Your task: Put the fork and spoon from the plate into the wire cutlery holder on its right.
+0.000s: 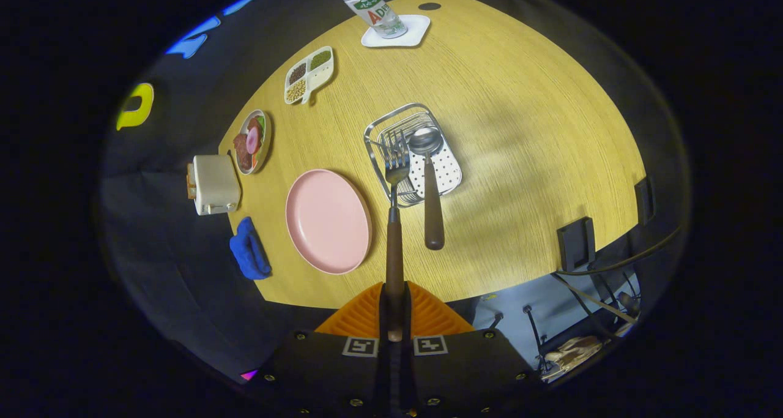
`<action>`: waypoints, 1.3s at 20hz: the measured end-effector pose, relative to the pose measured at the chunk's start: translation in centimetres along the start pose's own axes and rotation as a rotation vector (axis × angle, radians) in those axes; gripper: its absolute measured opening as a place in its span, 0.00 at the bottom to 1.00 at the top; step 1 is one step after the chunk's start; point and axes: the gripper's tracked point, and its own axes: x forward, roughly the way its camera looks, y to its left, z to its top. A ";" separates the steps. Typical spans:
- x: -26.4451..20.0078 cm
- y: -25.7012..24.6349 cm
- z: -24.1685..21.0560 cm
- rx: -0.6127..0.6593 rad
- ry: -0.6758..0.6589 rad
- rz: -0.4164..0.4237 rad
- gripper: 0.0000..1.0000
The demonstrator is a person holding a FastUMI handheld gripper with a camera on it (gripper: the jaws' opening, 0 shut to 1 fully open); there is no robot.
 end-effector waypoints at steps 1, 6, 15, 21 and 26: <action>0.0 -0.2 0.1 0.006 0.006 -0.005 0.07; 0.6 -0.1 0.7 0.037 0.046 -0.002 0.07; 1.8 0.4 2.1 0.156 0.107 0.037 0.07; 2.5 0.3 2.8 0.179 0.124 0.030 0.07; 3.0 0.7 3.3 0.187 0.122 0.032 0.11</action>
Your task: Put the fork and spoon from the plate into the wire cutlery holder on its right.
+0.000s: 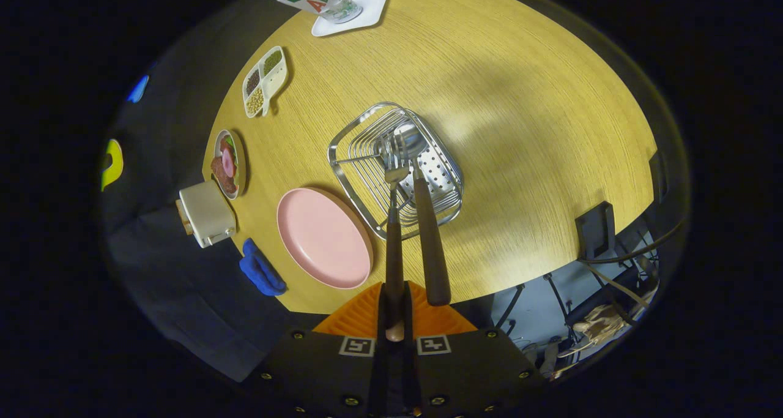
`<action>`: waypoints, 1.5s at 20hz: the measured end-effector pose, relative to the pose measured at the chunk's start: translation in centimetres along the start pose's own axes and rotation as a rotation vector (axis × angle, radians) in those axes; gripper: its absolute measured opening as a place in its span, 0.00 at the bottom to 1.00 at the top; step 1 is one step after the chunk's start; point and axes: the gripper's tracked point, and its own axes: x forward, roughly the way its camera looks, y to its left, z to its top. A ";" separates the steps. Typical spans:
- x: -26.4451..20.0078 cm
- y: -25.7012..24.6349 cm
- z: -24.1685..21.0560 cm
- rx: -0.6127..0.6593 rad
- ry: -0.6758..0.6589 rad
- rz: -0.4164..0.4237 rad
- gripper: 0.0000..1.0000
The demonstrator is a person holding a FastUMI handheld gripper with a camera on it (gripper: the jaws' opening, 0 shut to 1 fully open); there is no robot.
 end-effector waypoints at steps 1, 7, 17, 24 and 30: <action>0.0 0.2 0.3 0.004 -0.002 0.007 0.12; -0.6 -0.1 0.4 -0.013 -0.042 -0.001 0.35; -3.2 0.2 -0.1 -0.142 -0.178 -0.057 0.35; -7.8 0.9 2.0 -0.307 -0.440 -0.158 0.35; -14.0 5.7 4.6 -0.458 -0.784 -0.148 0.35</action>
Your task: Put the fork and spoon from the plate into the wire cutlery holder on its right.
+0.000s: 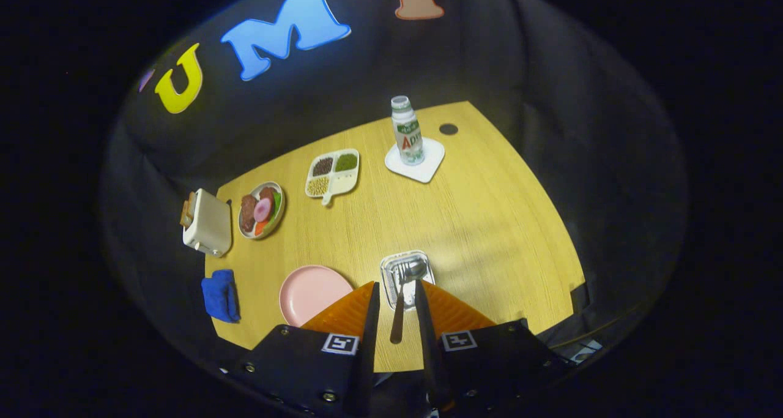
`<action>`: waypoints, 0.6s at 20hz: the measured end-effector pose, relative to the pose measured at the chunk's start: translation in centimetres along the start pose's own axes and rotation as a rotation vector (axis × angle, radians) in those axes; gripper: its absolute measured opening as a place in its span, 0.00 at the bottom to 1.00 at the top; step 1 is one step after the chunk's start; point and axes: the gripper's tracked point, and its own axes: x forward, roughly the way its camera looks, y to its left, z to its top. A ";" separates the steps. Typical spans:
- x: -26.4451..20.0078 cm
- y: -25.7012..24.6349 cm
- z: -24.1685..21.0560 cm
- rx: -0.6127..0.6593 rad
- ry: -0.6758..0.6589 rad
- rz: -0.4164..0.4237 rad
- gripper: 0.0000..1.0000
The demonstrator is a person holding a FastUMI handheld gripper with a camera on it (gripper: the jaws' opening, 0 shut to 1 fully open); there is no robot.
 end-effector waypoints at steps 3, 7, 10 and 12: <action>-1.6 1.6 4.0 -0.063 -0.203 -0.006 0.35; -5.6 3.9 8.9 -0.114 -0.461 -0.006 0.35; -8.6 5.3 11.5 -0.145 -0.629 -0.022 0.35; -10.4 6.3 12.7 -0.173 -0.726 -0.034 0.34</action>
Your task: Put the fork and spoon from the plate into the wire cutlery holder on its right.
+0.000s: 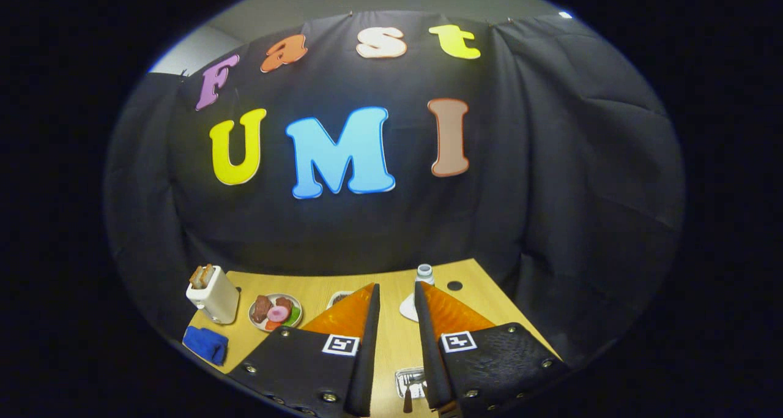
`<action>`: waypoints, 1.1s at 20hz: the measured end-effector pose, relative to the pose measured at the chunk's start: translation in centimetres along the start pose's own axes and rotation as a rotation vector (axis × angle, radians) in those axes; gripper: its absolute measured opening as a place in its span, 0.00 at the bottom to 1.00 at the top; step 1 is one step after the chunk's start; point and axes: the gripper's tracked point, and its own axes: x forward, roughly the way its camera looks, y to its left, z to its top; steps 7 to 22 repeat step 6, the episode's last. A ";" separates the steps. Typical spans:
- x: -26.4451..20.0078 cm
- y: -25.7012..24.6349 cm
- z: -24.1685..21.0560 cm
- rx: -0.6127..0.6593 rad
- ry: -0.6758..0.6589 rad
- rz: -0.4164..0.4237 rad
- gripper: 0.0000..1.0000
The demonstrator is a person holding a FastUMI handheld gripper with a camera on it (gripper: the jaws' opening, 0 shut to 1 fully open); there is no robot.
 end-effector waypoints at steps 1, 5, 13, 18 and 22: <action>-0.4 0.4 1.0 -0.010 -0.041 -0.002 0.35; -0.9 2.2 3.0 -0.004 -0.110 0.015 0.34; -0.7 2.2 3.3 0.002 -0.121 0.017 0.34; -0.7 2.2 3.3 0.002 -0.121 0.017 0.34; -0.7 2.2 3.3 0.002 -0.121 0.017 0.34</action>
